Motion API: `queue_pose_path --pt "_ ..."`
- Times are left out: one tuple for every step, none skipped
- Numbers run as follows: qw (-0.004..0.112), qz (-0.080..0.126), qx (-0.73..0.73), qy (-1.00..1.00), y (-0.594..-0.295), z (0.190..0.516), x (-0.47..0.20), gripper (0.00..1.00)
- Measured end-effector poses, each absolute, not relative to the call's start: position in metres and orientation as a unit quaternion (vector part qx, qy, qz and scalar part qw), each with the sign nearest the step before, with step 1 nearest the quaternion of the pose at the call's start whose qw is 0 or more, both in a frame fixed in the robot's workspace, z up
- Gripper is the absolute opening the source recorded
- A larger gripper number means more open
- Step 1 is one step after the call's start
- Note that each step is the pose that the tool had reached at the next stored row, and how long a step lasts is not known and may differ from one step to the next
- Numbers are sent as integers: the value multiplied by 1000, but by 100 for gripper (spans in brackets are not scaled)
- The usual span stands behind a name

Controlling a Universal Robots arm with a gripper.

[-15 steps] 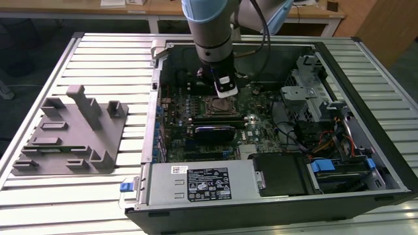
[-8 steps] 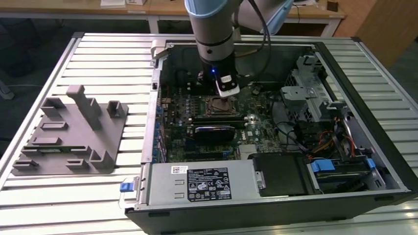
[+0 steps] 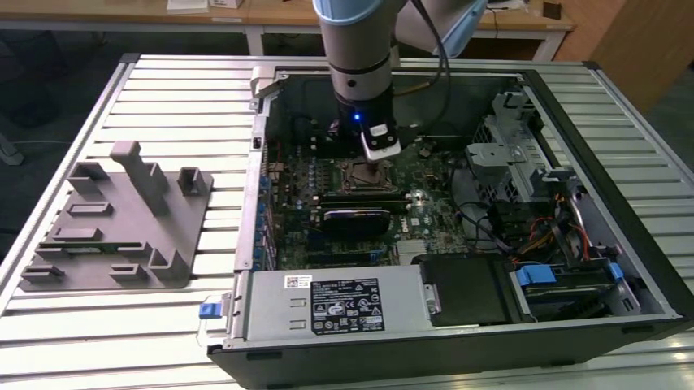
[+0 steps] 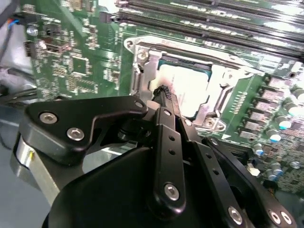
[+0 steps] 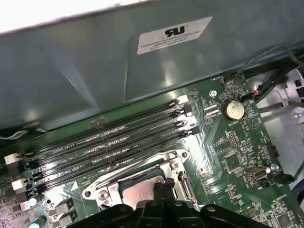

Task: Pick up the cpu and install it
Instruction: 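Install the first cpu locking lever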

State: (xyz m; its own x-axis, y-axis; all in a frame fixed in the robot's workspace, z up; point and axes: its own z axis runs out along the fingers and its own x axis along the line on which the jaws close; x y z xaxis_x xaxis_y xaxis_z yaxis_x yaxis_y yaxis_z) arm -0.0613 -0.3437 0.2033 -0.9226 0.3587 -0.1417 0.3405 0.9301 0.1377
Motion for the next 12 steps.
queue_pose_path --pt "76 53 179 980 -344 203 -60 11" --pt "71 52 179 980 -344 203 -60 11" --pt "71 52 179 980 -344 203 -60 11" --pt "71 52 179 980 -344 203 -60 11" --pt "71 52 179 980 -344 203 -60 11" --pt "71 52 179 980 -344 203 -60 11" --pt "71 52 179 980 -344 203 -60 11" --pt "71 51 179 980 -344 204 -60 11" --pt "71 52 179 980 -344 204 -60 11" --pt "71 52 179 980 -344 205 -60 11" --pt "71 52 179 980 -344 207 -60 11" --pt "71 52 179 980 -344 208 -60 11"
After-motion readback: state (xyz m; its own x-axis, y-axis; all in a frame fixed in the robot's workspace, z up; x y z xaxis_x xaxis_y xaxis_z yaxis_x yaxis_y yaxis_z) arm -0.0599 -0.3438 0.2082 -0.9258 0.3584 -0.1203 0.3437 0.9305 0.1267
